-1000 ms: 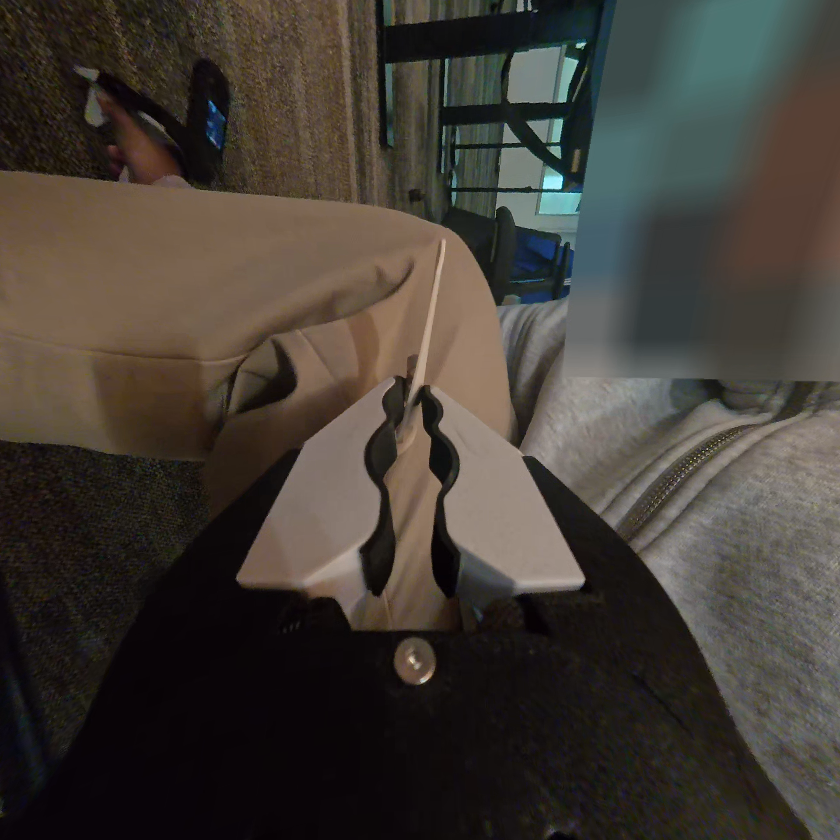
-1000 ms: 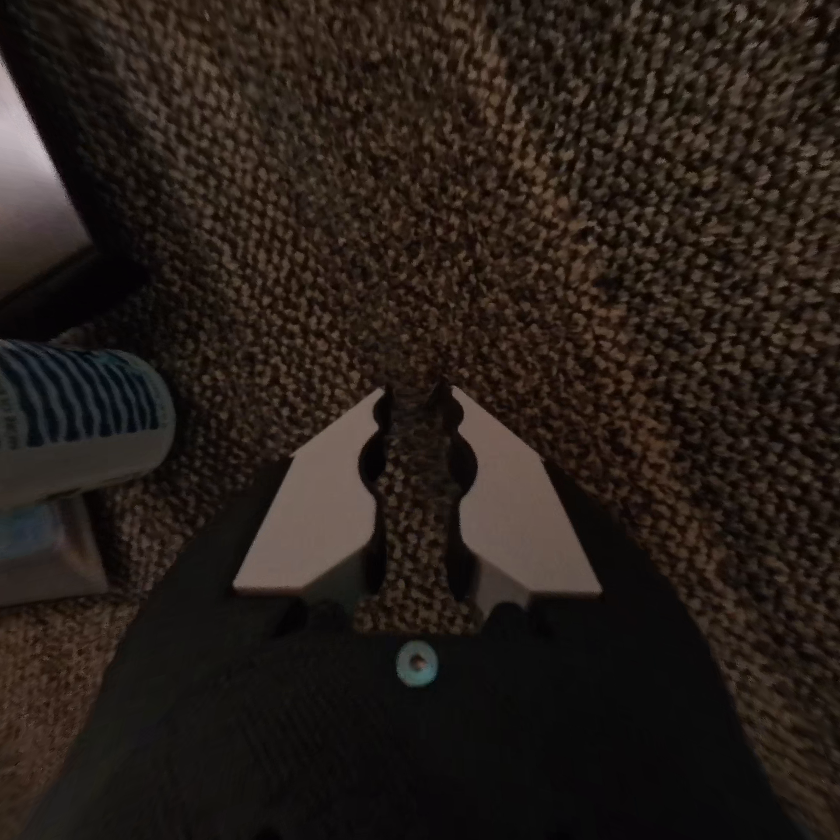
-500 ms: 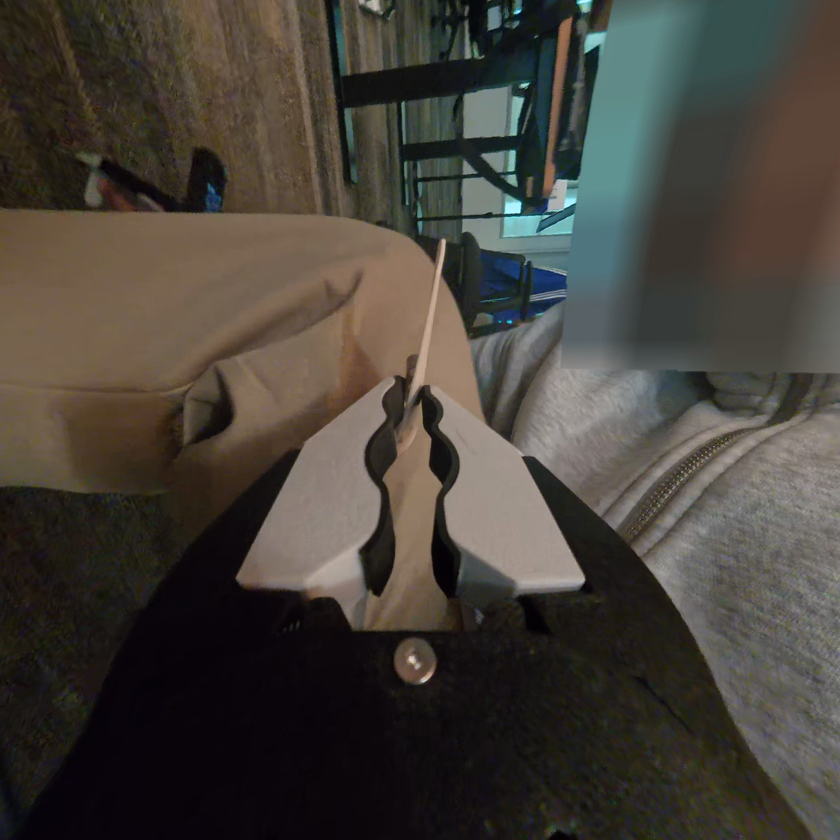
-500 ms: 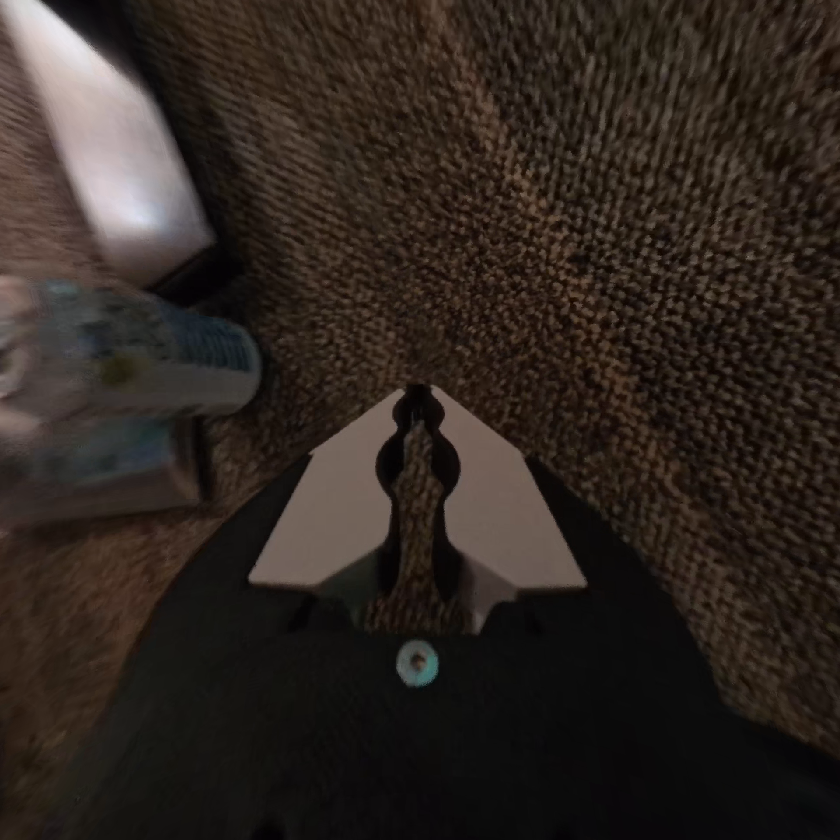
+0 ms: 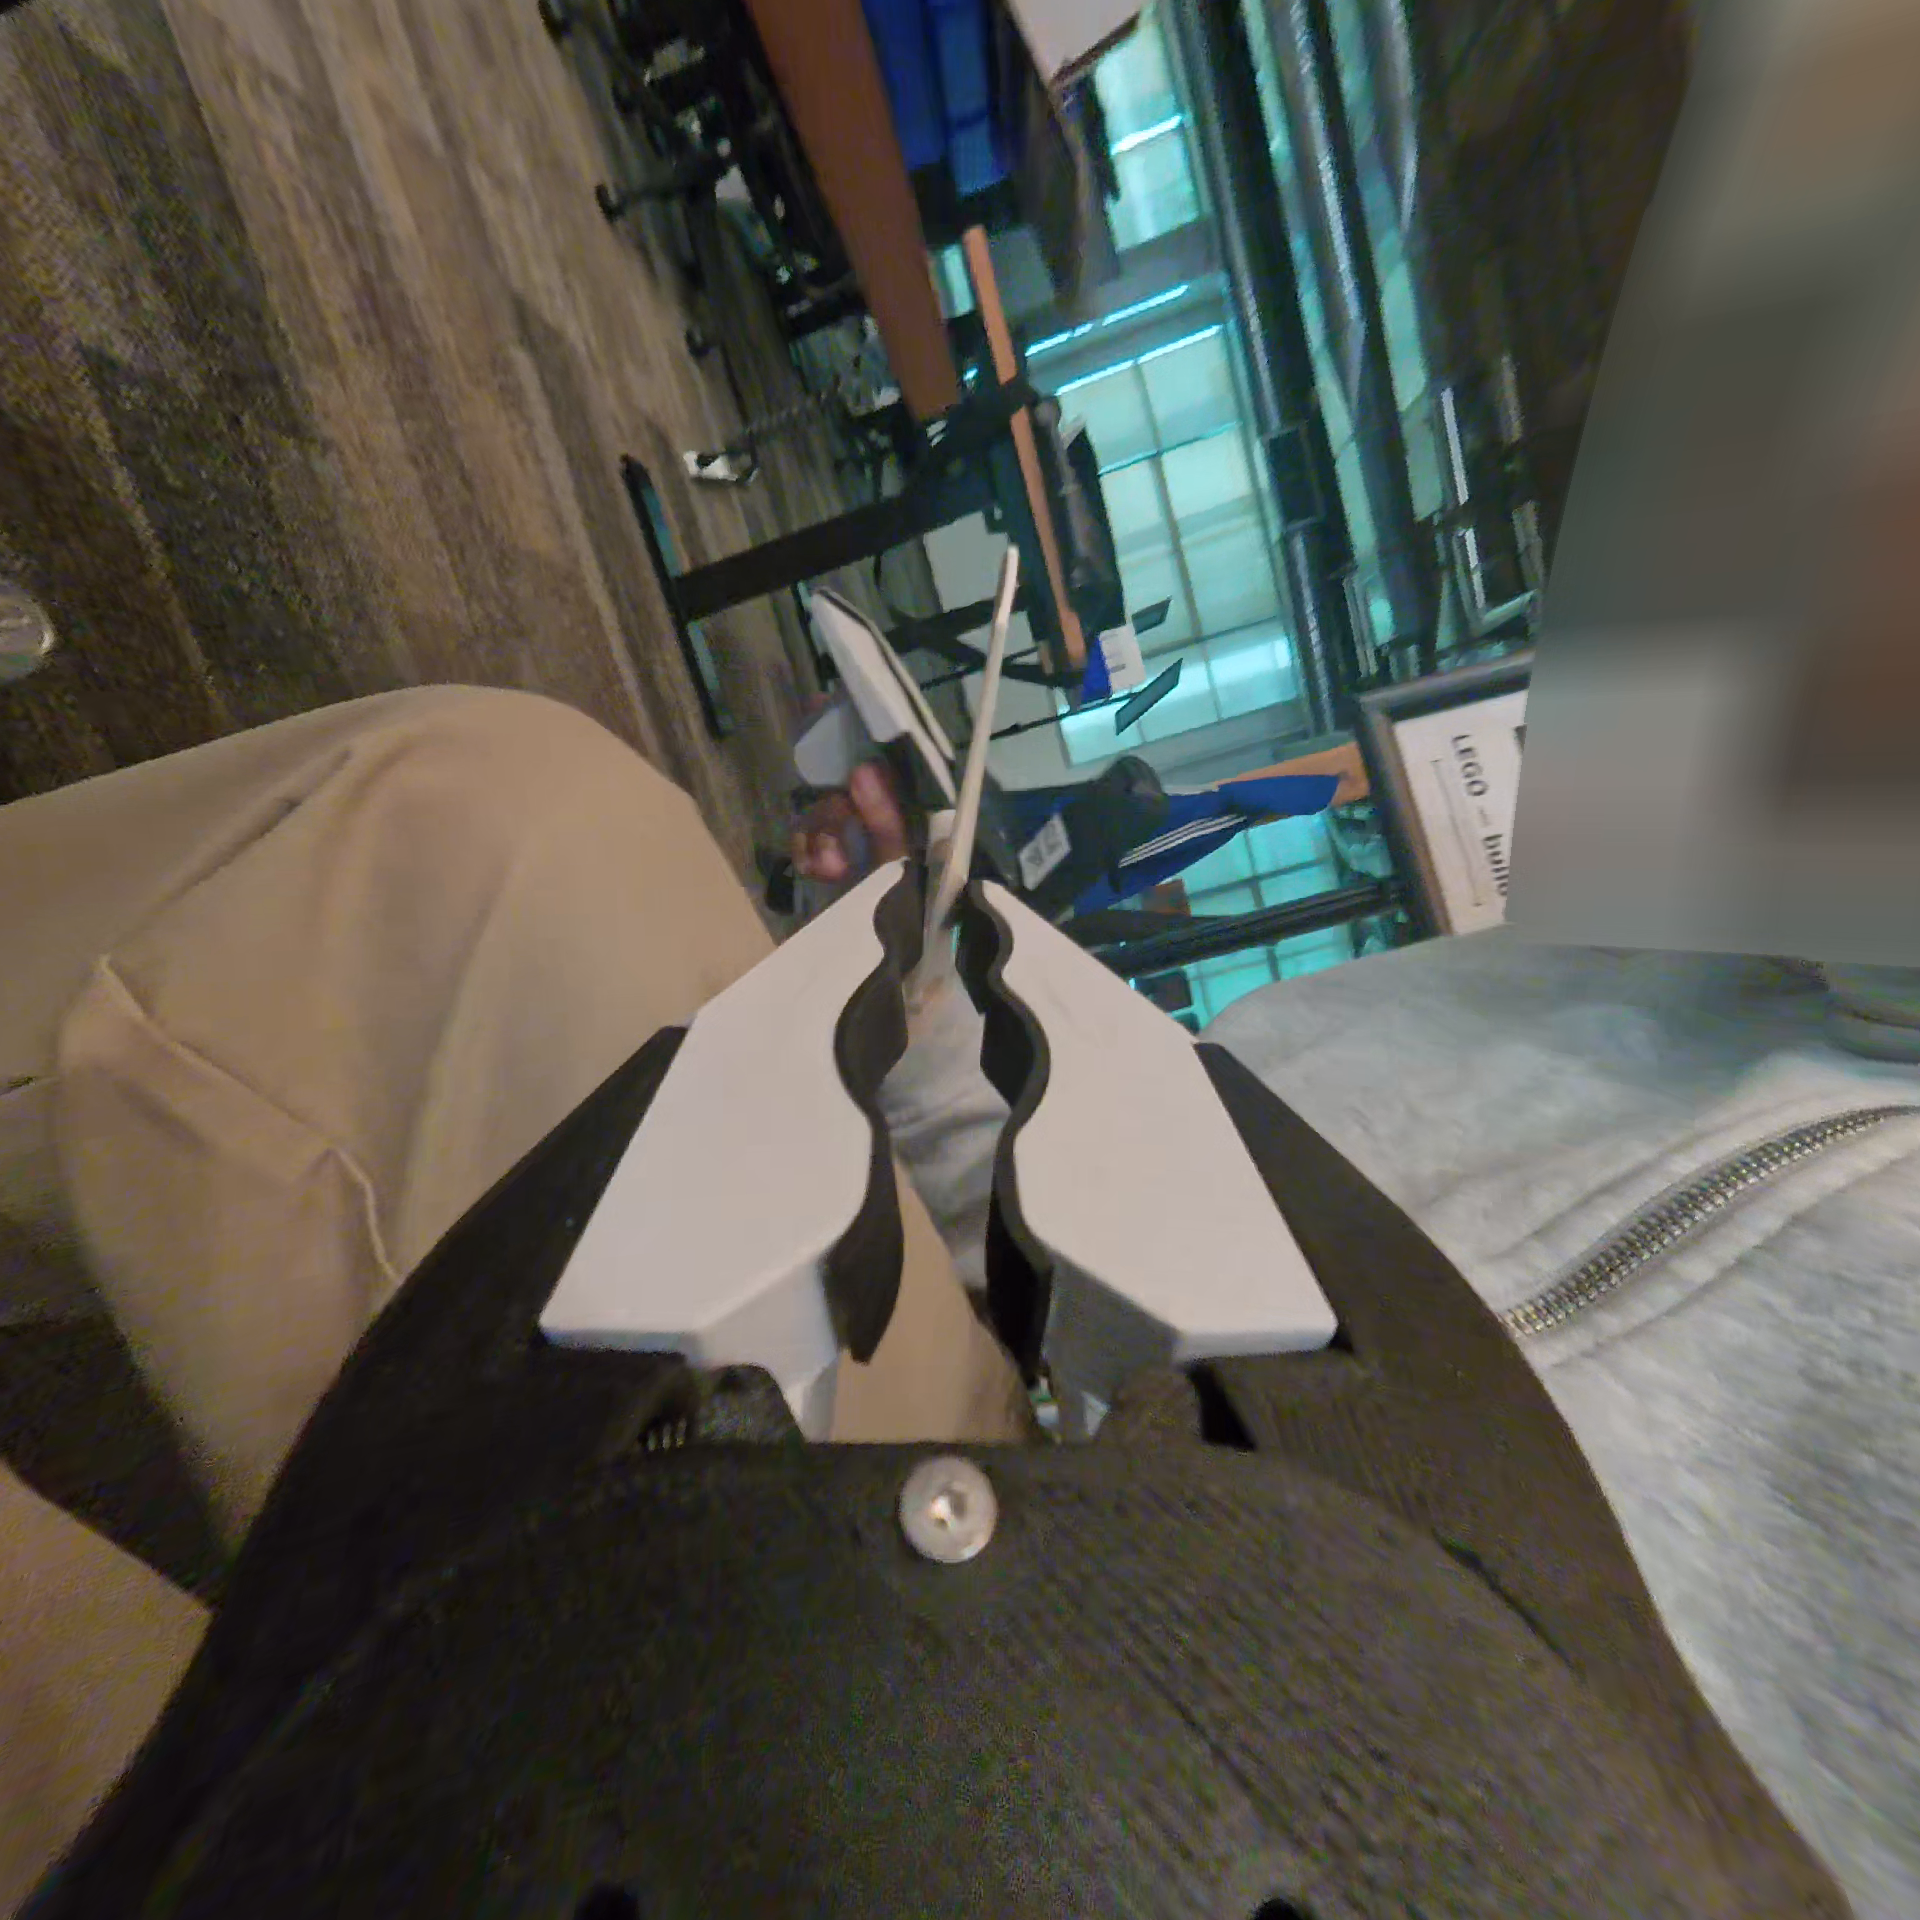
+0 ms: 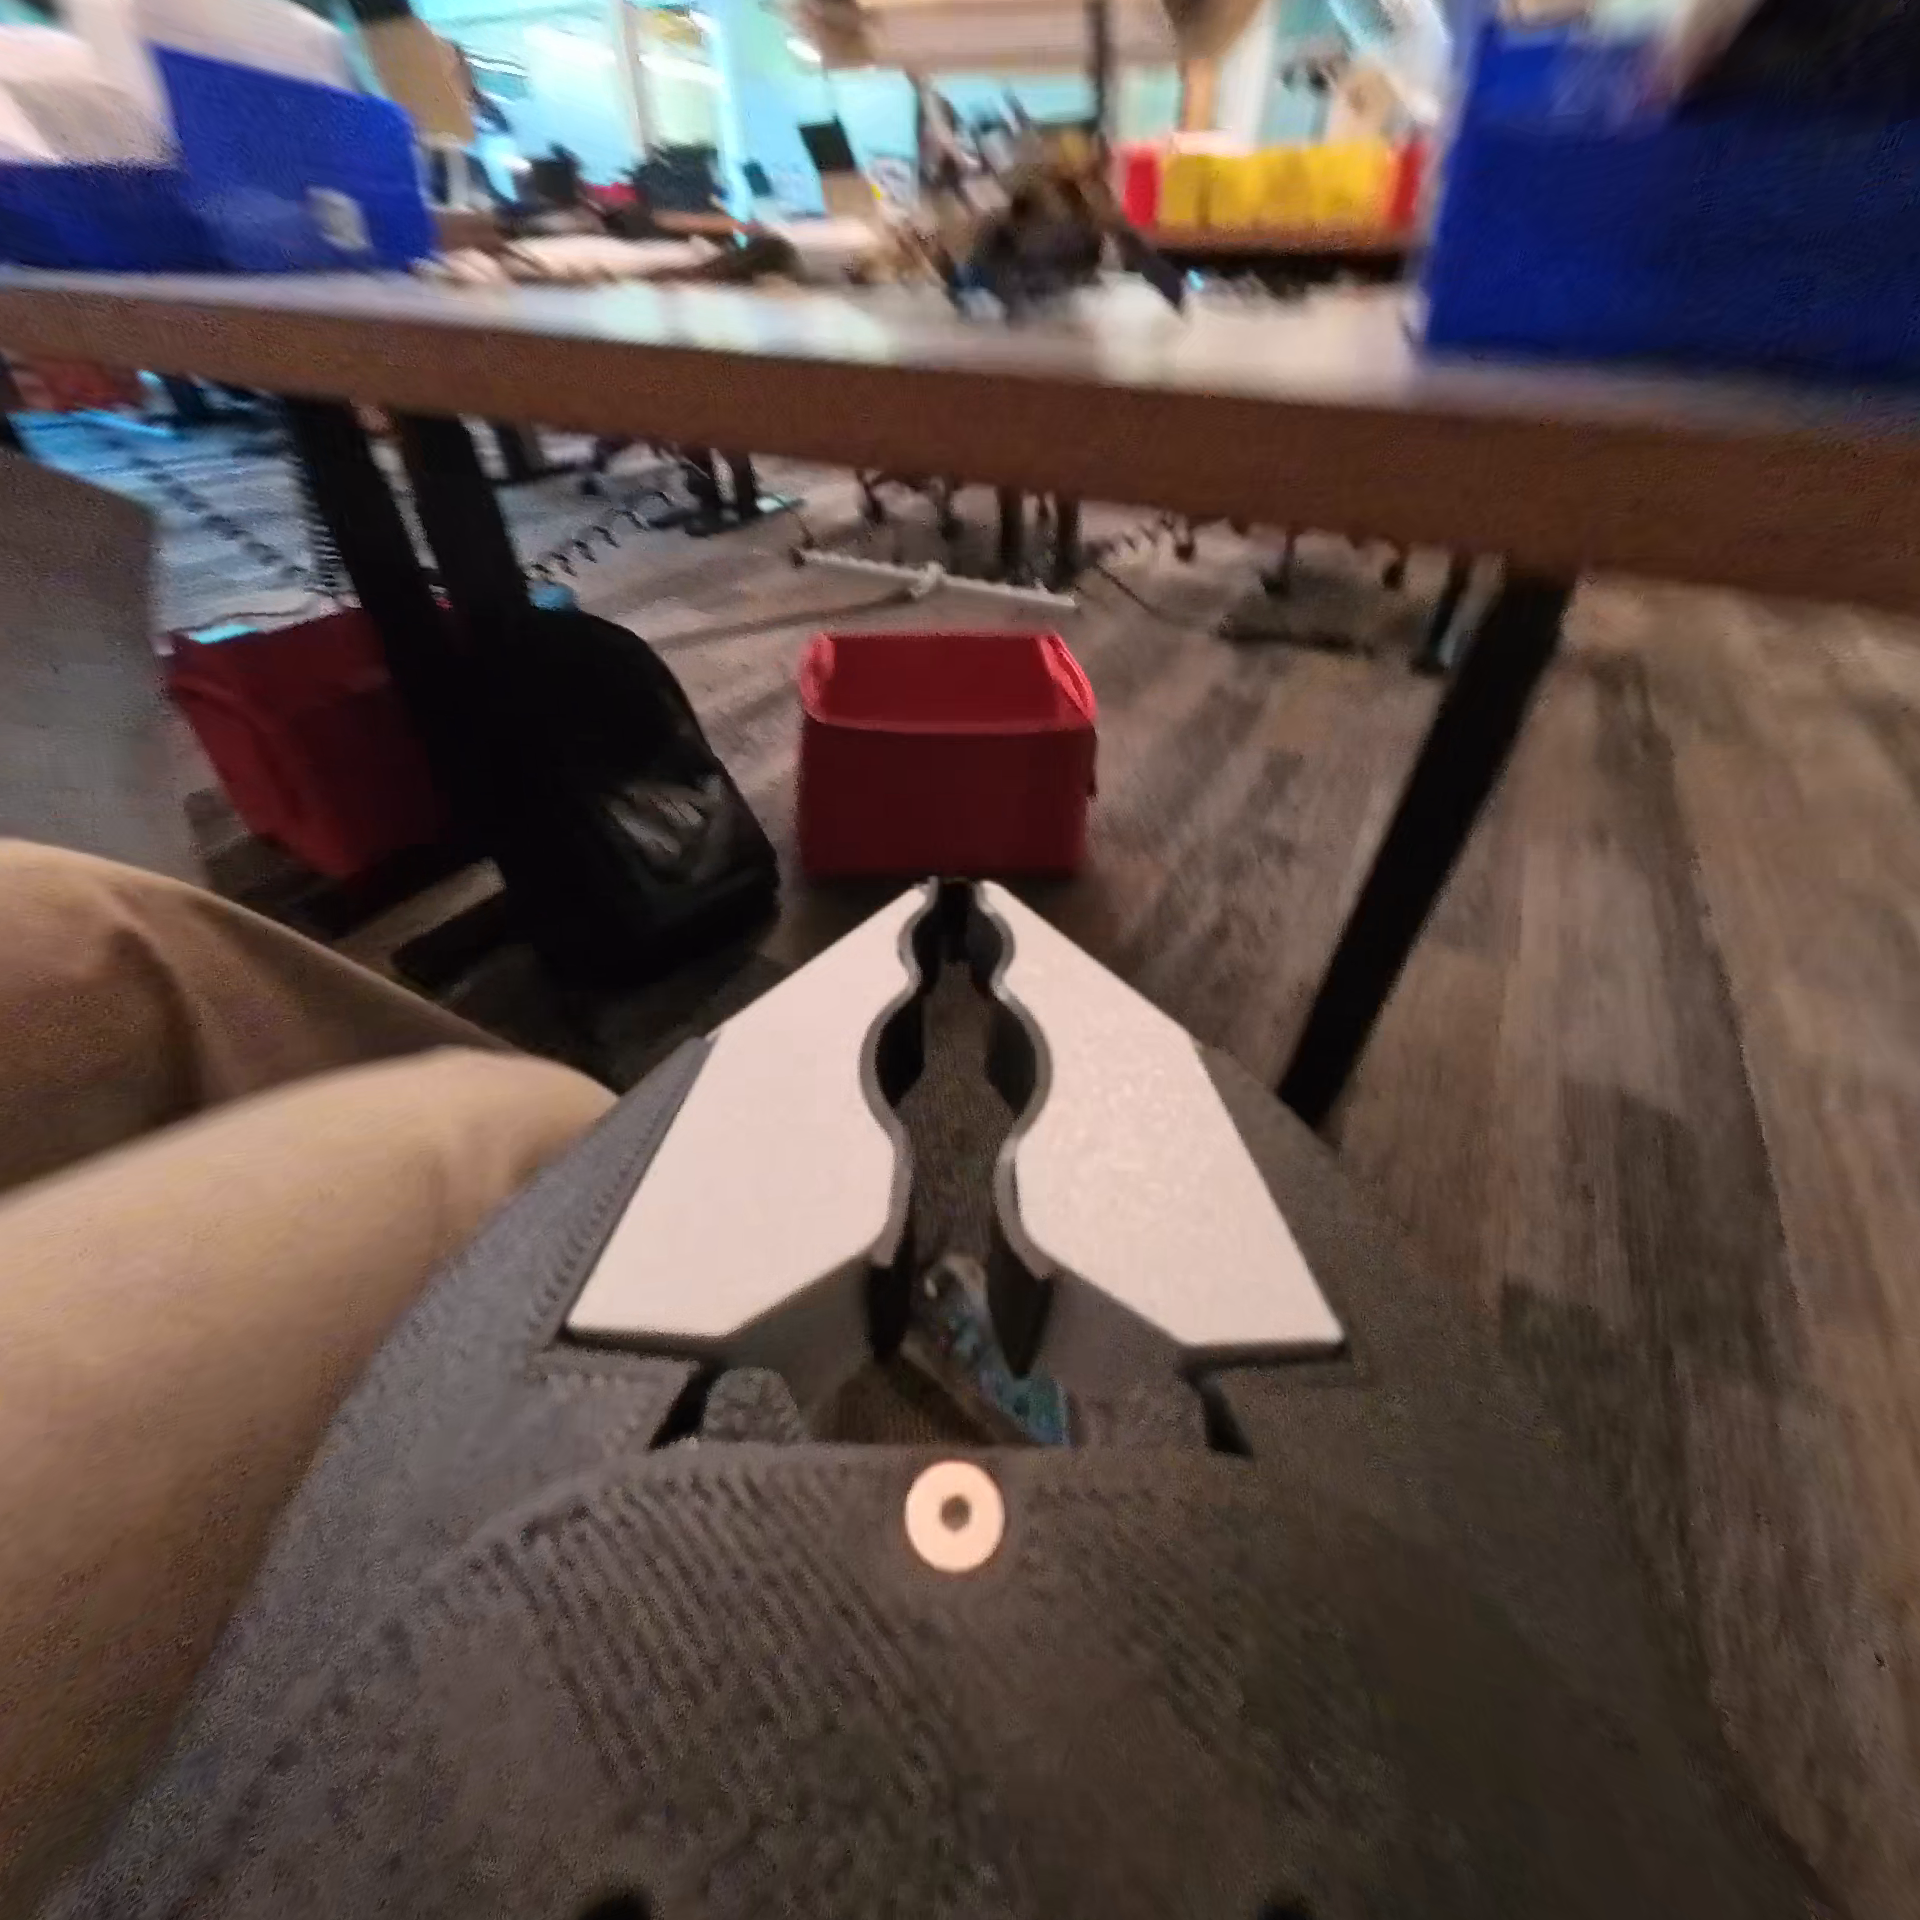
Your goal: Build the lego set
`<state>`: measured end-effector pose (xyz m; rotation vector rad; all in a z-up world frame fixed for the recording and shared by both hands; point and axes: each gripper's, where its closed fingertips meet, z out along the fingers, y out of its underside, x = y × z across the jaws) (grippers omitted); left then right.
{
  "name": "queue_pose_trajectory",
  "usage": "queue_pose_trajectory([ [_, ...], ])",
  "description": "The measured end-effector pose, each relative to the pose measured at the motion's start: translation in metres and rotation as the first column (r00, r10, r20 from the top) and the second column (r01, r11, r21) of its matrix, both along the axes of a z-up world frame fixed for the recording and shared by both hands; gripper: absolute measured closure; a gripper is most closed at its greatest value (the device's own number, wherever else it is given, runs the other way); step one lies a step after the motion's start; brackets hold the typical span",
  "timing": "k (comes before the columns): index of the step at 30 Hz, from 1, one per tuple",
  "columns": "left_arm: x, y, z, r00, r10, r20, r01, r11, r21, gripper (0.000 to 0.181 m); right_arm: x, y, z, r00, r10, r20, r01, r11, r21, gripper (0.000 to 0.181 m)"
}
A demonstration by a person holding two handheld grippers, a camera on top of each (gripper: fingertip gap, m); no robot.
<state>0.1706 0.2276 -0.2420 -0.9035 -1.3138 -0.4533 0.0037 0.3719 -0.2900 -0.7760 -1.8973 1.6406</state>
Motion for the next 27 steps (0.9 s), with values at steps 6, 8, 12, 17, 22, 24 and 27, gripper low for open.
queue_pose_trajectory([
  [6, 0.011, -0.032, 0.0, 0.998, 0.003, -0.065, -0.005, 0.999, -0.033, 0.176, 0.029, -0.076, 0.066, 0.985, 0.145, -0.093, -0.144, 0.989, 0.008, 0.179],
  [8, 0.011, -0.045, -0.002, 0.996, 0.001, -0.093, -0.006, 0.999, -0.051, 0.176, 0.027, -0.099, 0.07, 0.983, 0.169, -0.074, -0.17, 0.985, -0.011, 0.179],
  [12, -0.001, -0.068, 0.009, 0.99, 0.033, -0.137, -0.031, 0.999, 0.018, 0.176, 0.017, -0.141, 0.075, 0.98, 0.195, -0.028, -0.196, 0.98, -0.019, 0.179],
  [17, -0.018, -0.109, 0.024, 0.976, 0.094, -0.199, -0.089, 0.995, 0.036, 0.176, 0.003, -0.179, 0.106, 0.974, 0.225, -0.031, -0.225, 0.974, 0.008, 0.179],
  [22, -0.041, -0.153, 0.057, 0.953, 0.149, -0.264, -0.152, 0.988, 0.009, 0.177, -0.01, -0.204, 0.164, 0.967, 0.23, -0.112, -0.229, 0.973, 0.026, 0.179],
  [24, -0.054, -0.166, 0.08, 0.937, 0.149, -0.315, -0.163, 0.987, -0.018, 0.177, -0.013, -0.211, 0.191, 0.963, 0.227, -0.147, -0.228, 0.974, 0.008, 0.179],
  [27, -0.072, -0.179, 0.107, 0.909, 0.122, -0.397, -0.177, 0.979, -0.104, 0.176, -0.015, -0.22, 0.231, 0.953, 0.226, -0.2, -0.233, 0.972, -0.016, 0.179],
])
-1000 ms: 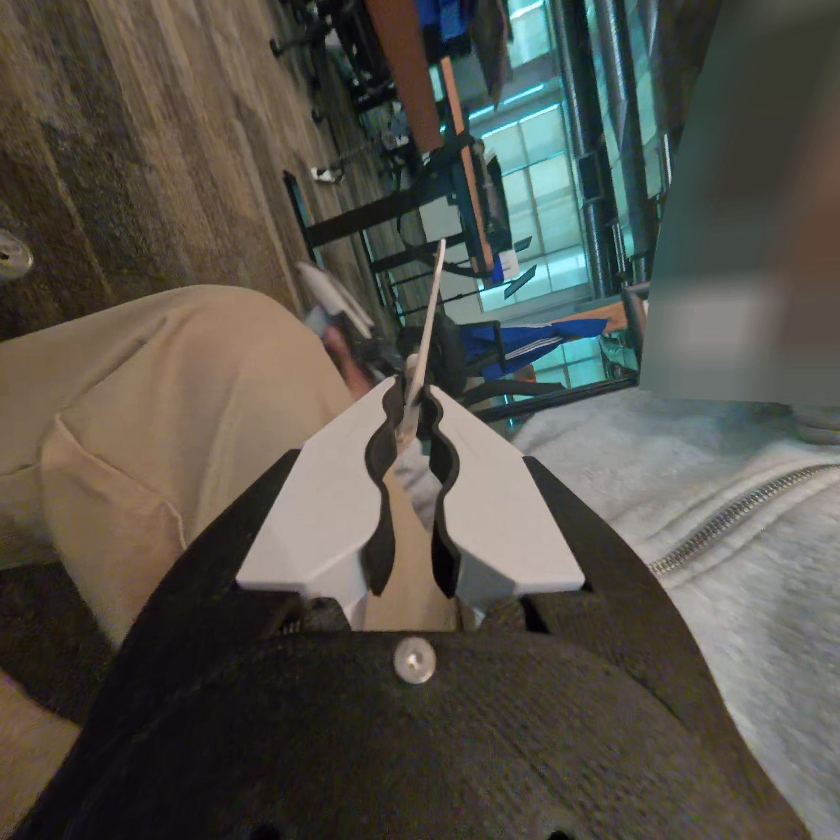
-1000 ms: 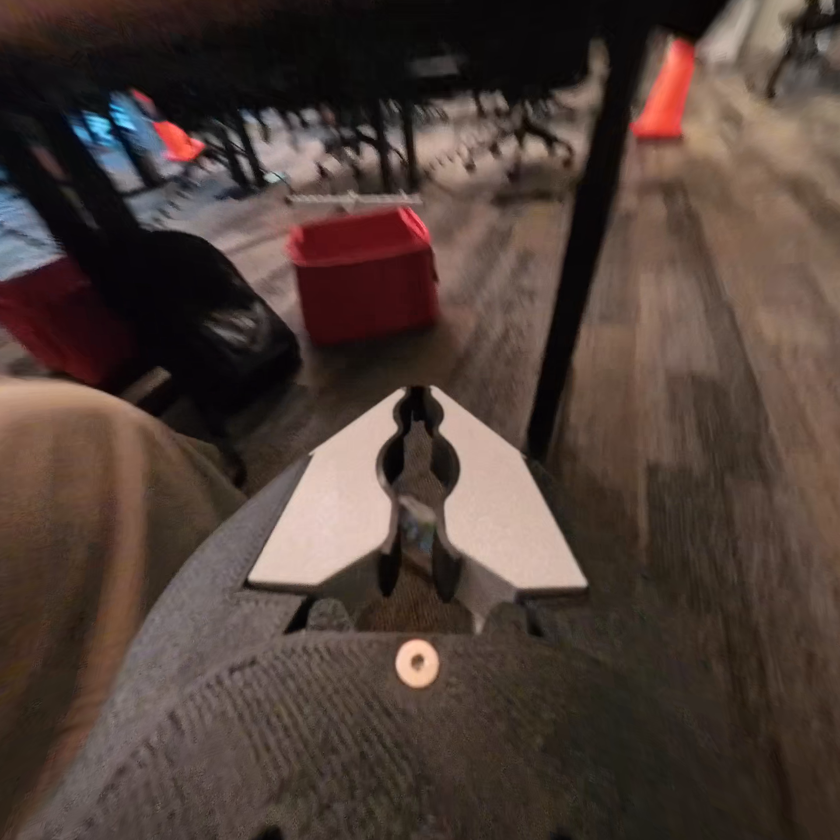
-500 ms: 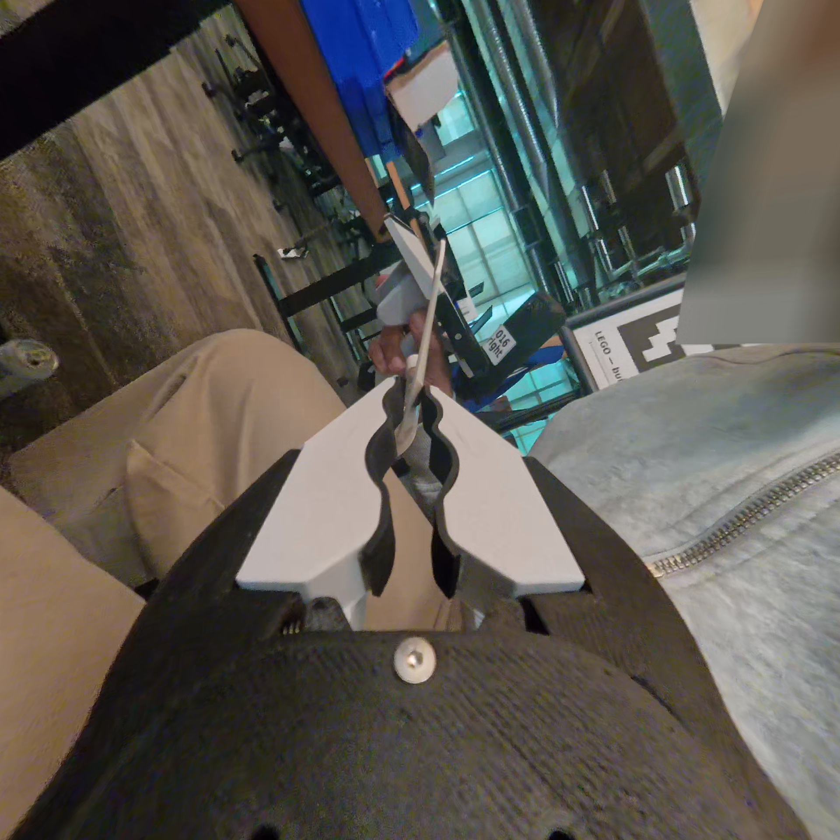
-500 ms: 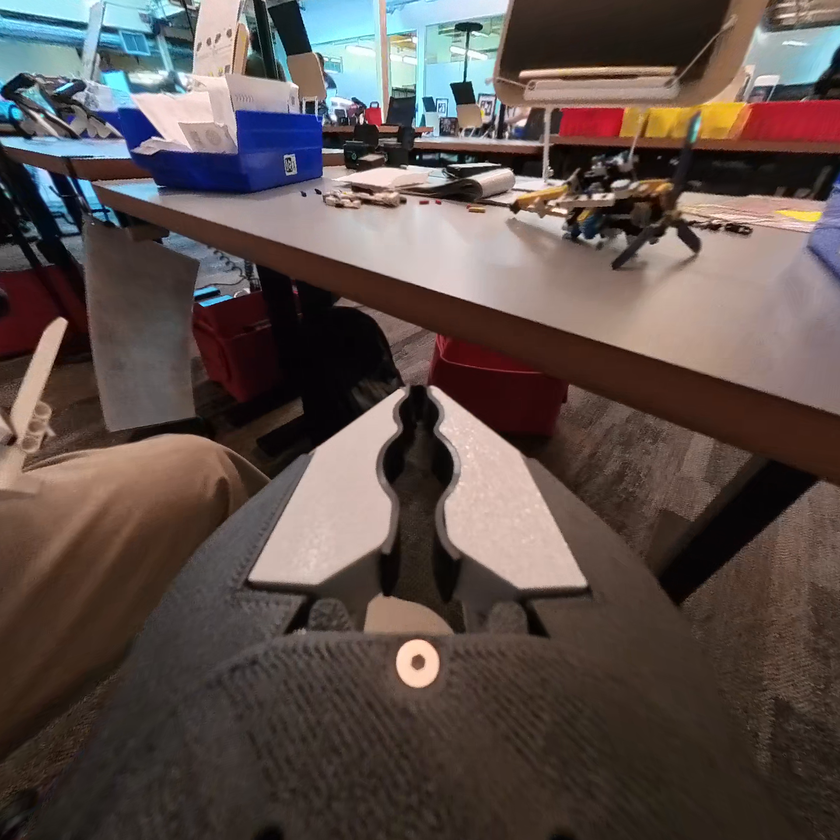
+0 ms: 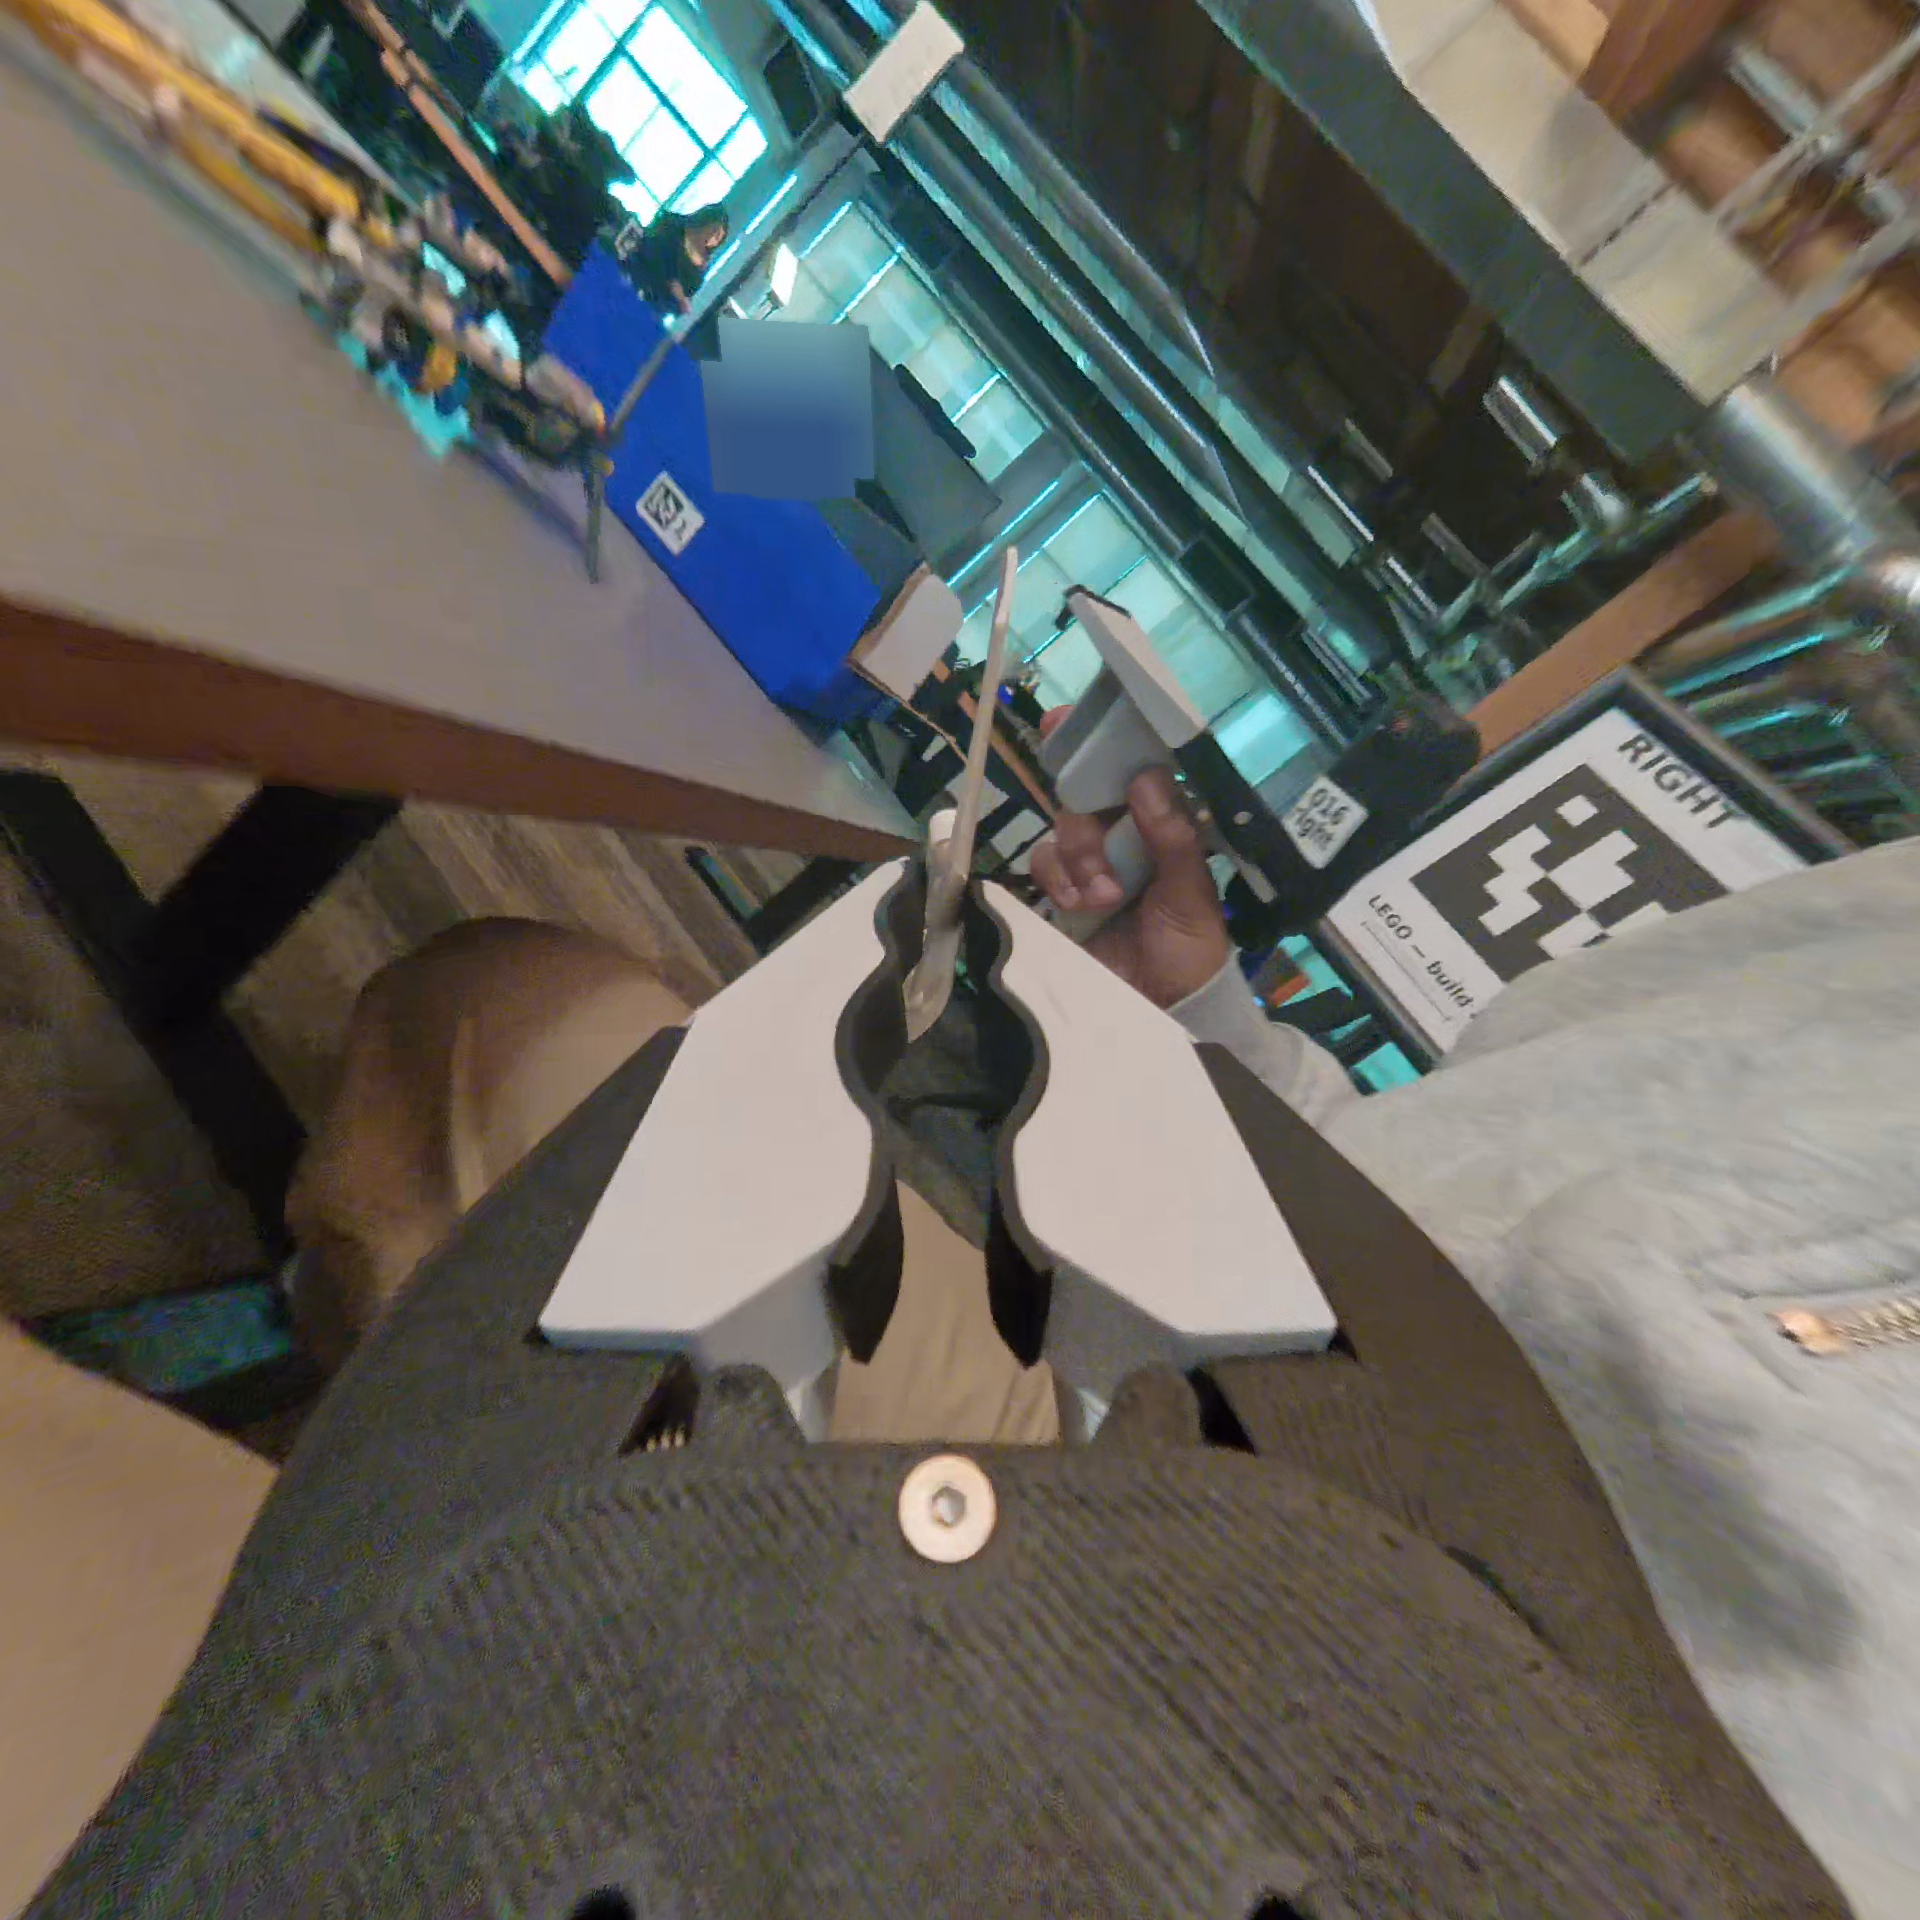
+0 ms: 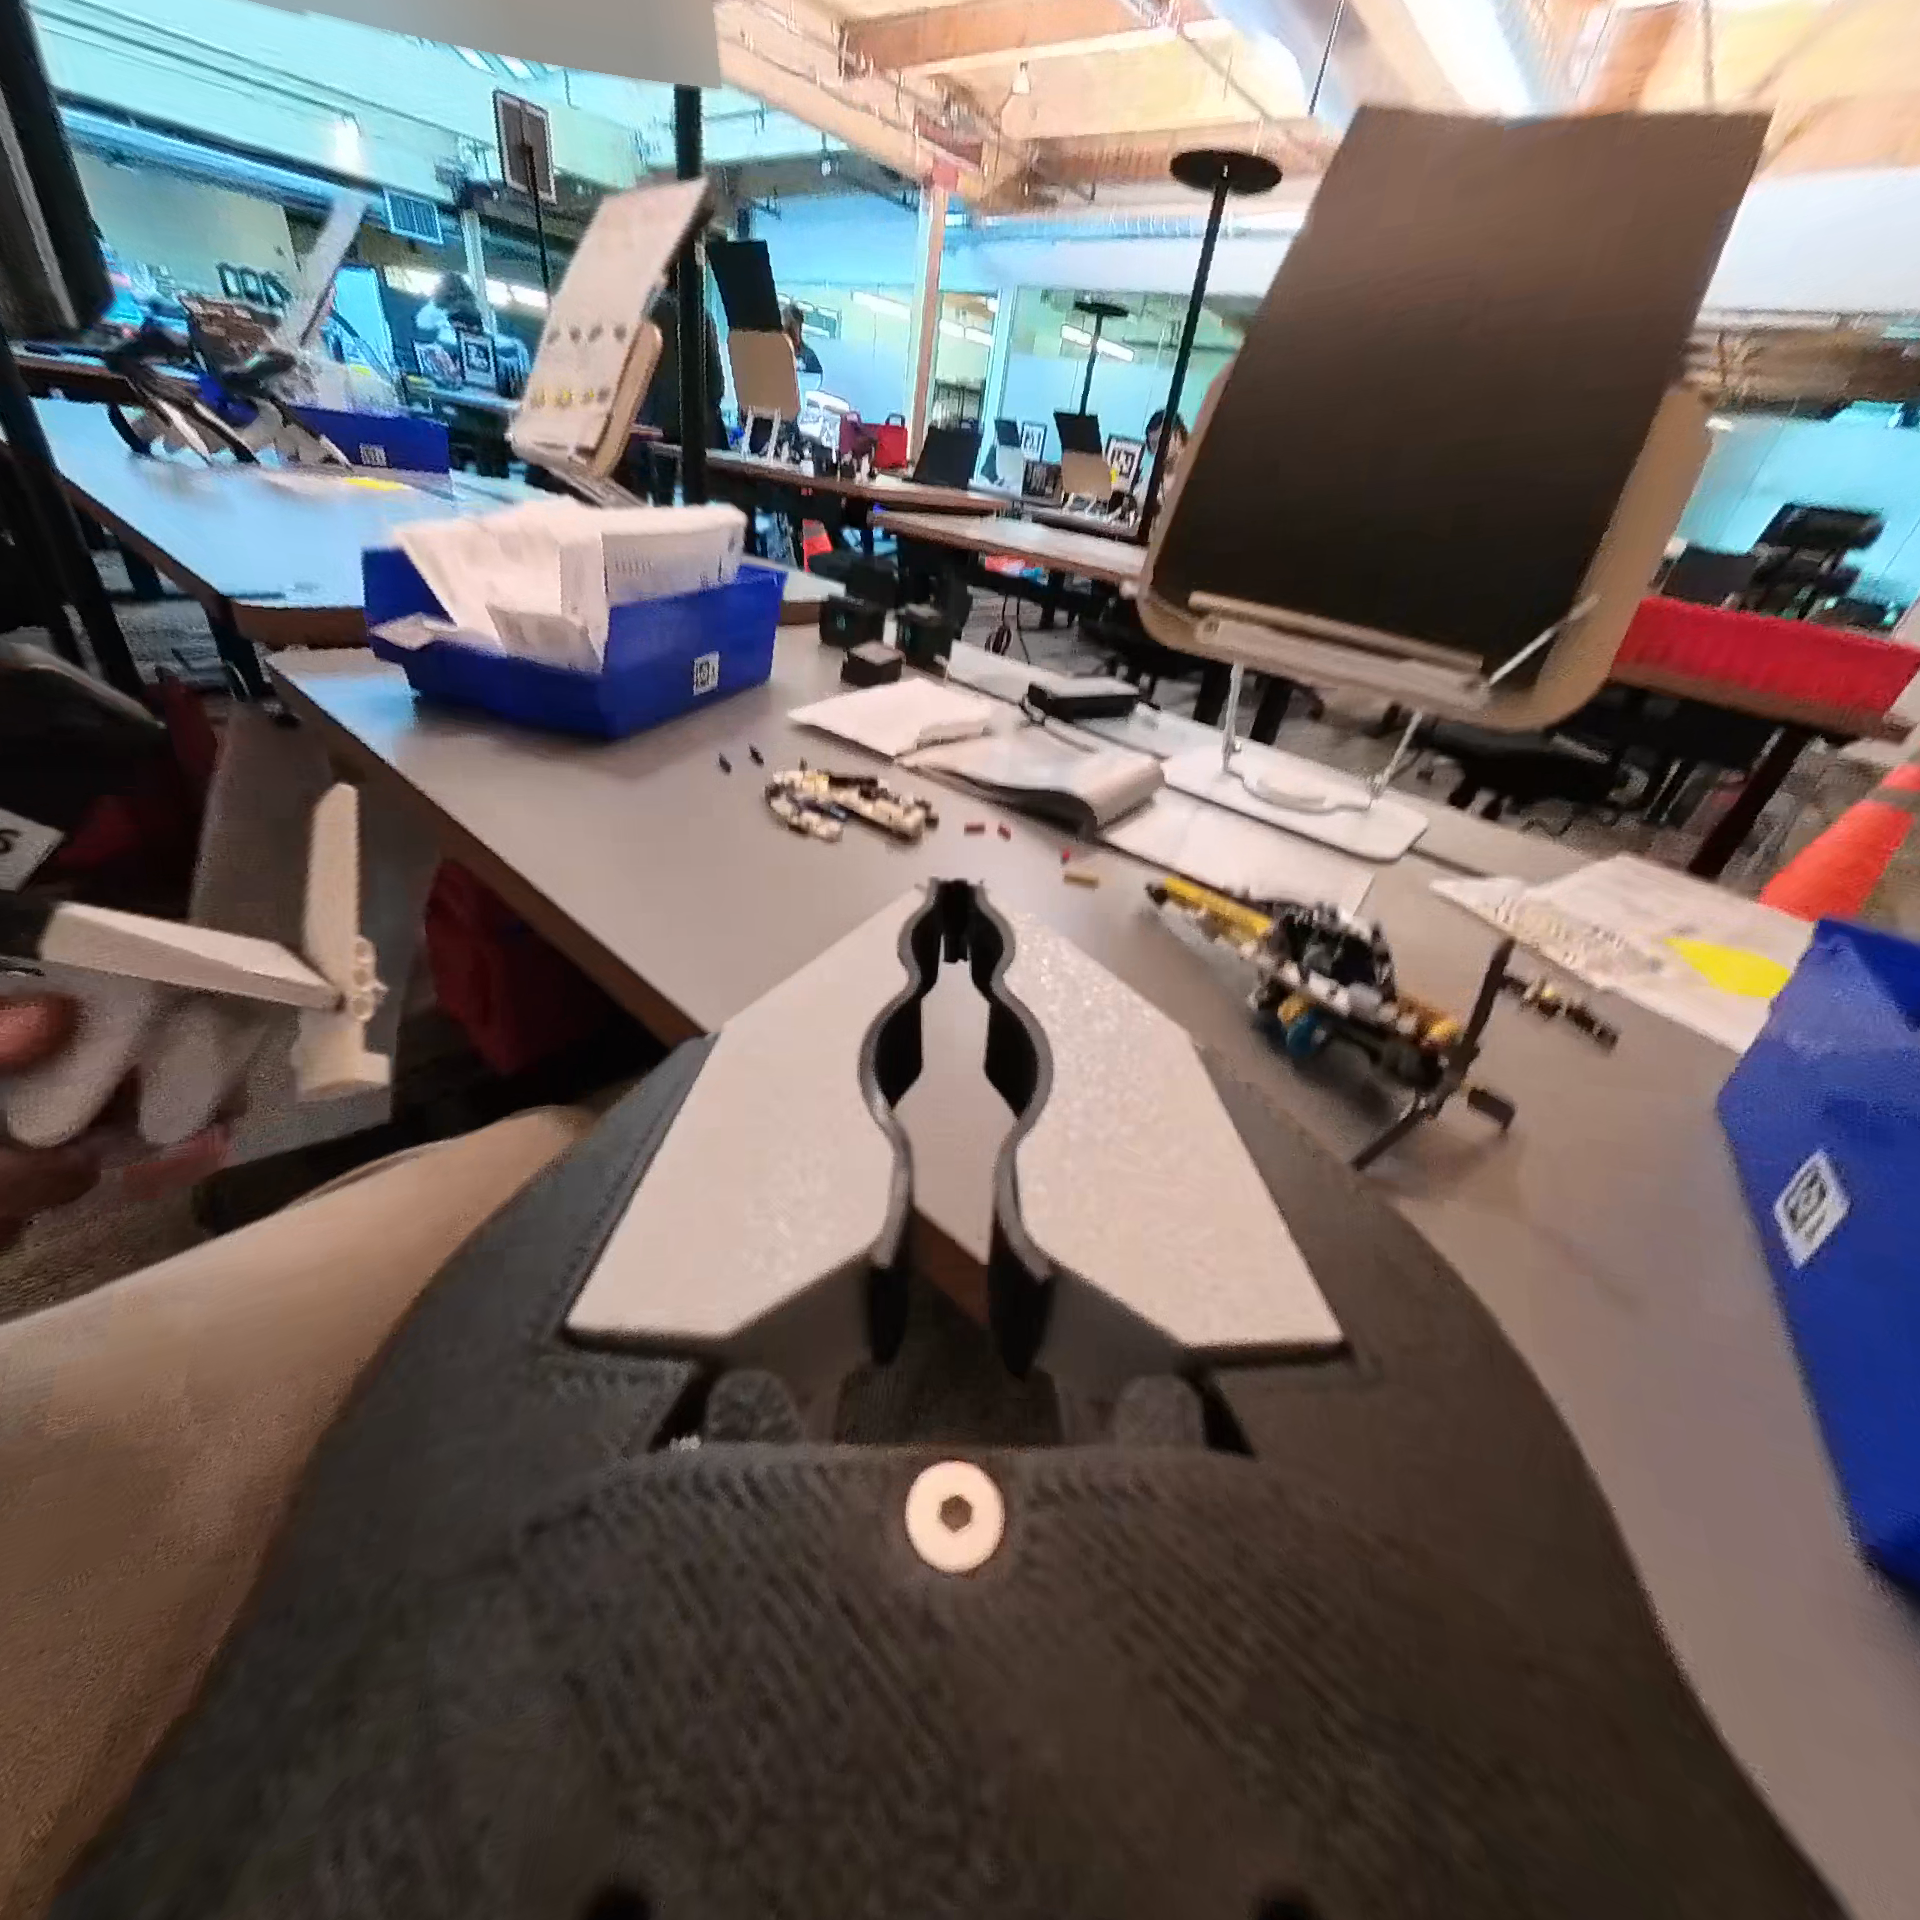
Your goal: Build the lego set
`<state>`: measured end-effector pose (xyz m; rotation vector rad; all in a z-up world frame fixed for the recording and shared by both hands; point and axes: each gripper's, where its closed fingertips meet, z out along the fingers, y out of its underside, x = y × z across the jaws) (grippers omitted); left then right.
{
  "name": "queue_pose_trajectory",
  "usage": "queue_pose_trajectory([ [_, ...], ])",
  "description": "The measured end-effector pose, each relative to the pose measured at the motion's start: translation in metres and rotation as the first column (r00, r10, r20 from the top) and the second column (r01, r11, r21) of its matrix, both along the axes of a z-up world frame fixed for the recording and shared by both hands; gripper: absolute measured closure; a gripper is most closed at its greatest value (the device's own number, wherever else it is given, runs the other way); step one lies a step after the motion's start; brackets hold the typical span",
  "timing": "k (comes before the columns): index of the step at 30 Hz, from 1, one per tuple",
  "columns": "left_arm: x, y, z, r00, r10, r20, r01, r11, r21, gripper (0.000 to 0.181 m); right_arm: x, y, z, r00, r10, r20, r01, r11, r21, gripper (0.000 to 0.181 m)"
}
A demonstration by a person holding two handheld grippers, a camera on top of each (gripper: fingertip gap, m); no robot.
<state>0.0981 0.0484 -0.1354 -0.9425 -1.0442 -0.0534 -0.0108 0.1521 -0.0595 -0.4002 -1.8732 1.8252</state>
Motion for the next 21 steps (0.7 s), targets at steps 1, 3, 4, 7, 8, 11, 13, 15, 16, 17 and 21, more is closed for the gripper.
queue_pose_trajectory([
  [1, -0.005, -0.005, 0.008, 1.0, 0.006, -0.021, -0.007, 1.0, -0.014, 0.176, 0.0, -0.002, 0.01, 1.0, -0.001, -0.018, 0.001, 1.0, -0.002, 0.179],
  [3, -0.015, -0.017, 0.019, 0.998, 0.026, -0.053, -0.027, 0.999, -0.026, 0.175, 0.002, -0.007, 0.023, 0.999, -0.009, -0.048, 0.009, 1.0, 0.004, 0.179],
  [4, -0.02, -0.023, 0.022, 0.997, 0.036, -0.062, -0.038, 0.999, -0.03, 0.176, 0.003, -0.009, 0.029, 0.998, -0.013, -0.057, 0.013, 1.0, -0.001, 0.179],
  [7, -0.033, -0.041, 0.034, 0.994, 0.047, -0.098, -0.051, 0.998, -0.037, 0.176, 0.015, -0.015, 0.047, 0.998, -0.013, -0.068, 0.009, 0.999, -0.05, 0.179],
  [8, -0.037, -0.049, 0.036, 0.992, 0.058, -0.108, -0.064, 0.997, -0.049, 0.176, 0.021, -0.018, 0.052, 0.998, -0.01, -0.061, 0.005, 0.997, -0.074, 0.179],
  [11, -0.047, -0.071, 0.037, 0.989, 0.095, -0.112, -0.103, 0.993, -0.063, 0.176, 0.036, -0.028, 0.047, 1.0, 0.02, -0.01, -0.021, 0.991, -0.135, 0.179],
  [13, -0.051, -0.086, 0.042, 0.985, 0.128, -0.116, -0.133, 0.99, -0.041, 0.176, 0.043, -0.034, 0.036, 0.999, 0.045, 0.02, -0.041, 0.985, -0.165, 0.179],
  [15, -0.053, -0.094, 0.048, 0.986, 0.129, -0.11, -0.131, 0.991, -0.016, 0.176, 0.044, -0.035, 0.028, 0.998, 0.052, 0.027, -0.045, 0.978, -0.204, 0.179],
  [16, -0.053, -0.095, 0.05, 0.985, 0.126, -0.119, -0.13, 0.991, -0.028, 0.176, 0.042, -0.034, 0.023, 0.998, 0.053, 0.031, -0.045, 0.974, -0.221, 0.179],
  [17, -0.052, -0.095, 0.05, 0.983, 0.13, -0.13, -0.139, 0.988, -0.064, 0.176, 0.036, -0.032, 0.017, 0.998, 0.042, 0.042, -0.031, 0.971, -0.238, 0.179],
  [21, -0.049, -0.094, 0.039, 0.981, 0.152, -0.124, -0.171, 0.973, -0.158, 0.176, 0.018, -0.035, -0.003, 0.98, 0.091, 0.177, -0.033, 0.95, -0.309, 0.179],
])
